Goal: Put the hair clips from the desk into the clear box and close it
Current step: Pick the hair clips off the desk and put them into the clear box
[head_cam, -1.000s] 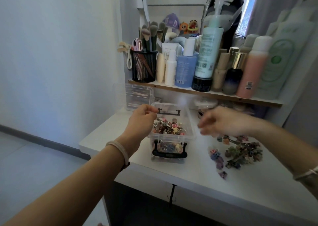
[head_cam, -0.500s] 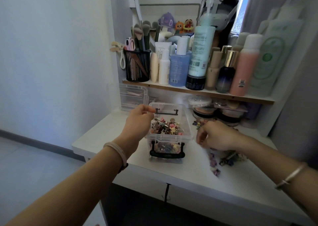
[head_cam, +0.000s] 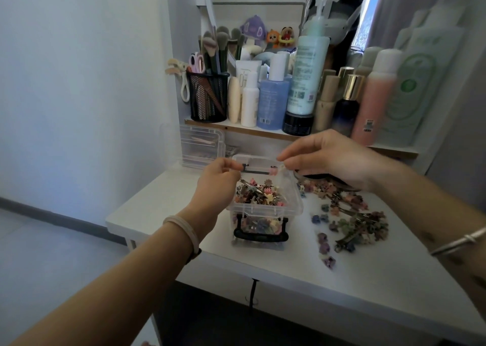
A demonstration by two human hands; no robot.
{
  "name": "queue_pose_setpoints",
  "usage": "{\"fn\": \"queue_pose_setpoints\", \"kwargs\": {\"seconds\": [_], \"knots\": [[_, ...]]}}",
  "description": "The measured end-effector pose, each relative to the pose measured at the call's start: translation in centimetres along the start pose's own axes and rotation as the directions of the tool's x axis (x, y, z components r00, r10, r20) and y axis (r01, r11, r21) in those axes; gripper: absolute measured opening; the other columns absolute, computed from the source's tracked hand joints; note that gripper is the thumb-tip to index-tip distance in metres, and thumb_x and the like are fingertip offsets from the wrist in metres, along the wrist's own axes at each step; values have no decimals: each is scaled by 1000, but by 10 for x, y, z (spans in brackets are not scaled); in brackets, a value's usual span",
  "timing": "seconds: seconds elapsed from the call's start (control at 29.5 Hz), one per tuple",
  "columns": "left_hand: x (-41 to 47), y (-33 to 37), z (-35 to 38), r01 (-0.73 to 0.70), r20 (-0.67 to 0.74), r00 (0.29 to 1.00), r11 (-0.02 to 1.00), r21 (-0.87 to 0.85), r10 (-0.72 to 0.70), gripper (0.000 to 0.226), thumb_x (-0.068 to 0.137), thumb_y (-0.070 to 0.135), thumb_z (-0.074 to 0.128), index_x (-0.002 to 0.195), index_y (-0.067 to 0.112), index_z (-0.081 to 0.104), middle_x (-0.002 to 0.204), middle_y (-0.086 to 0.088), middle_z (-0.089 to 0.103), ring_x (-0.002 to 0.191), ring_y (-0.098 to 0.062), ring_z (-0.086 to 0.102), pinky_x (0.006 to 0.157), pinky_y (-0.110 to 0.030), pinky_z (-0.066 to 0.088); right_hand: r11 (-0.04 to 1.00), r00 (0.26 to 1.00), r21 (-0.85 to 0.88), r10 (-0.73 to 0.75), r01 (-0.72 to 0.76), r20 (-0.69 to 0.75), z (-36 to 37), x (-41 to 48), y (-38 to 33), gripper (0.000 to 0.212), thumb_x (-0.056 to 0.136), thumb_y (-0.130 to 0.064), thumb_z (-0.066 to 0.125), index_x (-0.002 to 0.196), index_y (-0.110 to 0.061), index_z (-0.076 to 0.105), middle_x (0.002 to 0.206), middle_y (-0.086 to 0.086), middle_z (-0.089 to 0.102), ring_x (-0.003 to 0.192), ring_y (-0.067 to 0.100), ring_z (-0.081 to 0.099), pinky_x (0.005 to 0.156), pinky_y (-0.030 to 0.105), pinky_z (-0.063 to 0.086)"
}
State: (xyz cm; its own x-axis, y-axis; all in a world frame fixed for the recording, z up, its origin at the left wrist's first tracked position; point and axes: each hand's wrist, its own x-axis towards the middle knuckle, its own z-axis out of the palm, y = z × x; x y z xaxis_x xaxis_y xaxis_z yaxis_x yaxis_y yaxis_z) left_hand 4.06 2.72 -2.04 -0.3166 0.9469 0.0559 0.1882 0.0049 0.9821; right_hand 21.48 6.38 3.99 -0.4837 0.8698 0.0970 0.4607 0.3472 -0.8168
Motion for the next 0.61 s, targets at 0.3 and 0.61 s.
{"fn": "queue_pose_setpoints", "kwargs": {"seconds": [0.3, 0.61], "knots": [[-1, 1, 5, -6, 8, 1000, 1000, -12, 6, 23, 92, 4, 41, 81, 20, 53, 74, 3, 49, 54, -11, 39, 54, -24, 38, 725, 946, -664, 313, -185, 78, 0, -13, 62, 24, 81, -19, 68, 105, -16, 68, 95, -3, 64, 82, 10, 57, 71, 20, 45], [0, 1, 6, -18, 28, 999, 1000, -5, 18, 27, 93, 4, 40, 77, 22, 52, 73, 3, 48, 53, -11, 38, 51, -22, 36, 825, 989, -554, 39, -112, -141, 10, 0, 57, 14, 82, -11, 67, 93, -18, 72, 86, -7, 67, 79, 6, 59, 62, 7, 41]]}}
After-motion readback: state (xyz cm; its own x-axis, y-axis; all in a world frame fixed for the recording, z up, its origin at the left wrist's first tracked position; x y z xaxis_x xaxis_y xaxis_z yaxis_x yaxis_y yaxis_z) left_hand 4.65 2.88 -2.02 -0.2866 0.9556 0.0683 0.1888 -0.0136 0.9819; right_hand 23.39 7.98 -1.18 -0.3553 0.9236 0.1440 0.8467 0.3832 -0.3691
